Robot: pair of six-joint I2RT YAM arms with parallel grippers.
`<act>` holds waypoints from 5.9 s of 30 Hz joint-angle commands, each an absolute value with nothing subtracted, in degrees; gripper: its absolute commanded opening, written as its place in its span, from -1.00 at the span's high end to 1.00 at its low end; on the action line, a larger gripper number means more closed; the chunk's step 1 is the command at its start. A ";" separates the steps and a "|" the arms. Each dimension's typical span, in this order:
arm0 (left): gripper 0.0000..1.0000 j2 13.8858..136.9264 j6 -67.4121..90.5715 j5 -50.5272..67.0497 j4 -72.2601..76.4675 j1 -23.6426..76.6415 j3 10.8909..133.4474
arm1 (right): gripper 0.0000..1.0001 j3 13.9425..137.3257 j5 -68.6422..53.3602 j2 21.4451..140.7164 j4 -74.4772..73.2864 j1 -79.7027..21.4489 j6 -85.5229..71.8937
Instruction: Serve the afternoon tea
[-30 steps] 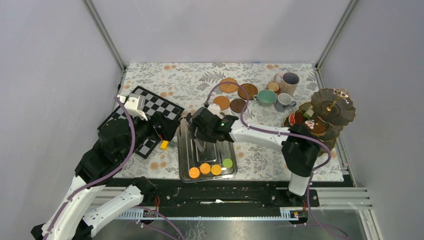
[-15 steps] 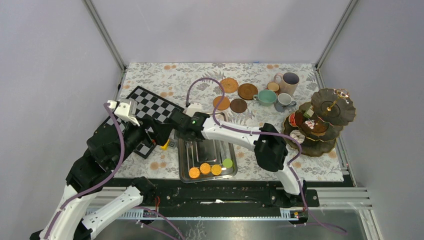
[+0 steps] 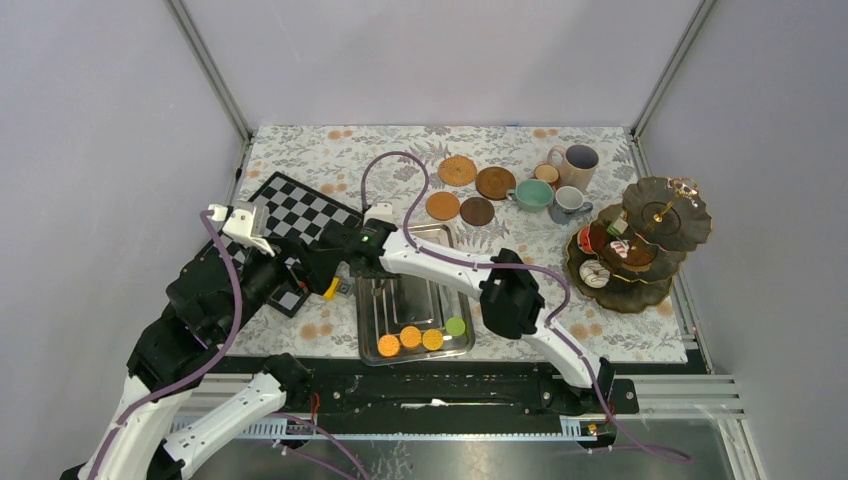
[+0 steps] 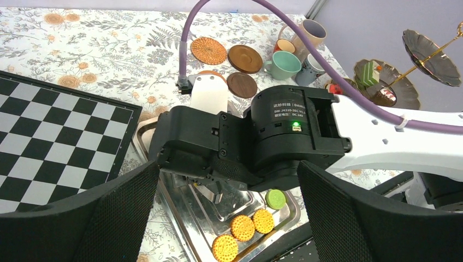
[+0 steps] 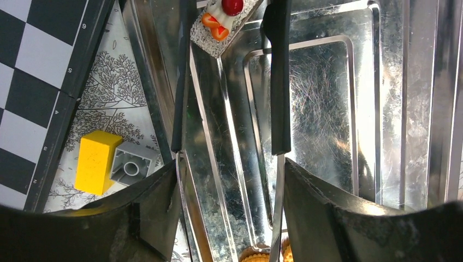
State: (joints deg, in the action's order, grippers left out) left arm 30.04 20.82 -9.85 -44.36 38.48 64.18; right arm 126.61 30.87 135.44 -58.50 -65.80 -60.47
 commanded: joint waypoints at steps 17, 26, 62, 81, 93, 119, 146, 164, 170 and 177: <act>-0.98 30.34 20.04 -10.61 -44.38 38.72 65.93 | 0.10 127.46 37.87 132.00 -65.58 -66.62 -58.80; -0.98 31.44 20.70 -10.30 -43.81 38.75 65.62 | 0.26 109.51 42.95 113.50 -65.74 -67.07 -57.96; -0.98 32.18 24.18 -8.51 -41.42 38.76 62.75 | 0.24 73.64 56.05 69.56 -82.01 -43.06 -63.47; -0.98 31.44 21.88 -9.07 -41.22 38.74 61.11 | 0.24 67.05 49.22 51.94 -84.64 -43.06 -56.66; -0.98 30.68 21.80 -8.88 -42.49 38.70 62.17 | 0.22 66.70 49.93 51.84 -84.64 -39.36 -61.37; -0.98 30.85 21.62 -9.22 -43.59 38.69 62.93 | 0.19 57.38 45.40 53.29 -62.28 -38.77 -59.48; -0.98 31.50 22.23 -8.00 -42.96 38.76 61.92 | 0.14 61.12 51.22 50.45 -79.77 -38.68 -68.49; -0.98 30.67 22.35 -8.18 -44.04 38.76 63.46 | -0.19 60.30 53.94 56.53 -78.87 -37.13 -68.25; -0.98 30.74 22.30 -8.44 -44.03 38.75 63.58 | -0.24 62.02 51.82 55.46 -79.06 -36.98 -65.54; -0.98 31.59 22.85 -8.10 -43.88 38.76 63.81 | -0.25 66.34 48.84 51.33 -78.59 -37.00 -57.39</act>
